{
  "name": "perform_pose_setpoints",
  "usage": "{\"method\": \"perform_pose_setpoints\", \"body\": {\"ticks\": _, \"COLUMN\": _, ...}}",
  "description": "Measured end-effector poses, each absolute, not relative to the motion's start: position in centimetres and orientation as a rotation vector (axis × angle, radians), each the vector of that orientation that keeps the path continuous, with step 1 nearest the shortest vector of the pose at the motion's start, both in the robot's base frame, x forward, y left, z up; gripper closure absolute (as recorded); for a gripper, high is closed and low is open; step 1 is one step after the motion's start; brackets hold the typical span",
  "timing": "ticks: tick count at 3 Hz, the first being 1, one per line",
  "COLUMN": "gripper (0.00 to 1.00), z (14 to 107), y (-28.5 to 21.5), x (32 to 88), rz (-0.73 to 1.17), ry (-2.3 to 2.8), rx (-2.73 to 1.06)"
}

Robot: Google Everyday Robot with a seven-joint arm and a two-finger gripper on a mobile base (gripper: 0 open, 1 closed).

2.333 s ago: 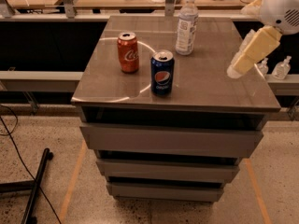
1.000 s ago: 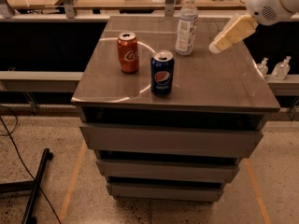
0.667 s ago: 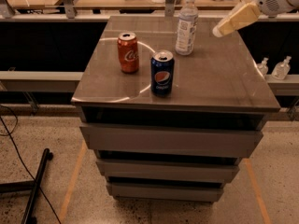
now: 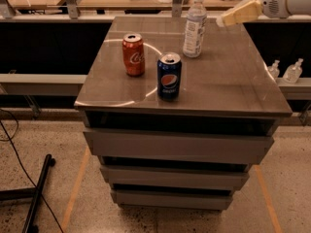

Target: Knock blue plastic bottle over

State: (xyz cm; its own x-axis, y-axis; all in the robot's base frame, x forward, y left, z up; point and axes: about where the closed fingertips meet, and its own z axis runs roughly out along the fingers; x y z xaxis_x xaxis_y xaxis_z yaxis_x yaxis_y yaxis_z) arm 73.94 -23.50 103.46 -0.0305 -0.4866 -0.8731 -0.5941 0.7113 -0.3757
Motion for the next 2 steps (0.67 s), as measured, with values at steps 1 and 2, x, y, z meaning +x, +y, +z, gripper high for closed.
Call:
{"method": "perform_pose_setpoints", "body": {"ticks": 1, "gripper": 0.00, "z": 100.8, "y": -23.0, "x": 76.7, "rz": 0.257, "ry": 1.667, "rx": -0.768}}
{"method": "perform_pose_setpoints", "body": {"ticks": 2, "gripper": 0.00, "z": 97.7, "y": -22.1, "x": 78.6, "rz": 0.391, "ry": 1.678, "rx": -0.683}}
